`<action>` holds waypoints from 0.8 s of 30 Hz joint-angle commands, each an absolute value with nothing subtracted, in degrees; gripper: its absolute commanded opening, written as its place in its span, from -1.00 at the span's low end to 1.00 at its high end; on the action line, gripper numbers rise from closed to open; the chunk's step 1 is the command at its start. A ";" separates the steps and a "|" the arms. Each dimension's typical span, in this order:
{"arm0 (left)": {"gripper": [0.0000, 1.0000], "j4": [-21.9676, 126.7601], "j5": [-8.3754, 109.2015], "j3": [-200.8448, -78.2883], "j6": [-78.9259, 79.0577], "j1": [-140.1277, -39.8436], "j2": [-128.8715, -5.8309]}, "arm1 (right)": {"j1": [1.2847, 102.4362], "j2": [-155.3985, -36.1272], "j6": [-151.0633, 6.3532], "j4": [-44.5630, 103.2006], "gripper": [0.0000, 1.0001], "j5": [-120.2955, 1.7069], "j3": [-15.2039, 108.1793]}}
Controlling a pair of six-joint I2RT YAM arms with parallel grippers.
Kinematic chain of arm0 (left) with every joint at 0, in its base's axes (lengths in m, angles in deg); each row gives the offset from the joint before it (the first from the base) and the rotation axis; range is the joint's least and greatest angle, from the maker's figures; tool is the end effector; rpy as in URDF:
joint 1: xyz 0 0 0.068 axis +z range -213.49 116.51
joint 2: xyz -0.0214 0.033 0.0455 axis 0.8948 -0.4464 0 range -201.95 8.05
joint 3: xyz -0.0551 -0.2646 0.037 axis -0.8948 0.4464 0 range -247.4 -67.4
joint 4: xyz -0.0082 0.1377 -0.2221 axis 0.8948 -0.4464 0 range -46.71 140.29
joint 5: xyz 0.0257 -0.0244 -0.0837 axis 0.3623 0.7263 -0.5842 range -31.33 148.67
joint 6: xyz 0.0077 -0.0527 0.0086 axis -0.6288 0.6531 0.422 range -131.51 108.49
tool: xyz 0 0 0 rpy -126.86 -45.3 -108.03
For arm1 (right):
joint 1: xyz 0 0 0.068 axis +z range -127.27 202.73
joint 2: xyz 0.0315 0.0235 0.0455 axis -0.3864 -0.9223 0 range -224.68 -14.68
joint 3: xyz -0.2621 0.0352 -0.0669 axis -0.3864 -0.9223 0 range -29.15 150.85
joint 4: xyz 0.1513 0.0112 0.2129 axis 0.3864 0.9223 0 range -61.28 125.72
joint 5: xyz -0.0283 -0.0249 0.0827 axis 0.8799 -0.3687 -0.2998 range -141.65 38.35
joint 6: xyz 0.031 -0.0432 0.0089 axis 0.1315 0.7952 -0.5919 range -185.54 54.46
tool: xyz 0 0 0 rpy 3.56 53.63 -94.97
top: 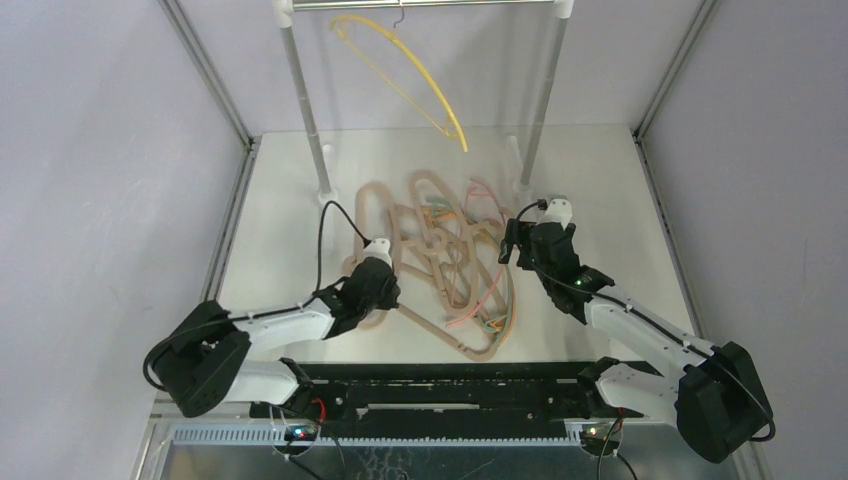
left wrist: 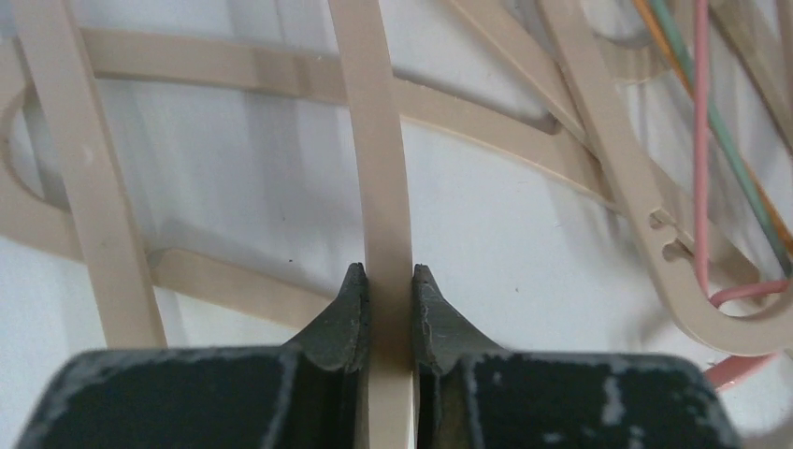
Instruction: Organize the hangers
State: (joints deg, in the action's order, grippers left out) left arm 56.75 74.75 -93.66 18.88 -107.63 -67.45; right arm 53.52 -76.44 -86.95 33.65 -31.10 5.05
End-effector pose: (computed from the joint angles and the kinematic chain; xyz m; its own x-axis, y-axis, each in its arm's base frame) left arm 0.1782 -0.1591 0.1491 -0.6853 -0.0124 -0.7282 0.2049 0.9562 -0.2091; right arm 0.2044 0.1072 0.2282 -0.5117 0.0929 -0.8541 -0.0410 0.9904 0.1323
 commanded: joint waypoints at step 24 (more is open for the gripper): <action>-0.99 63.08 66.91 -108.20 27.95 -99.60 -35.77 | 53.69 -74.27 -87.85 31.76 0.99 -27.40 5.39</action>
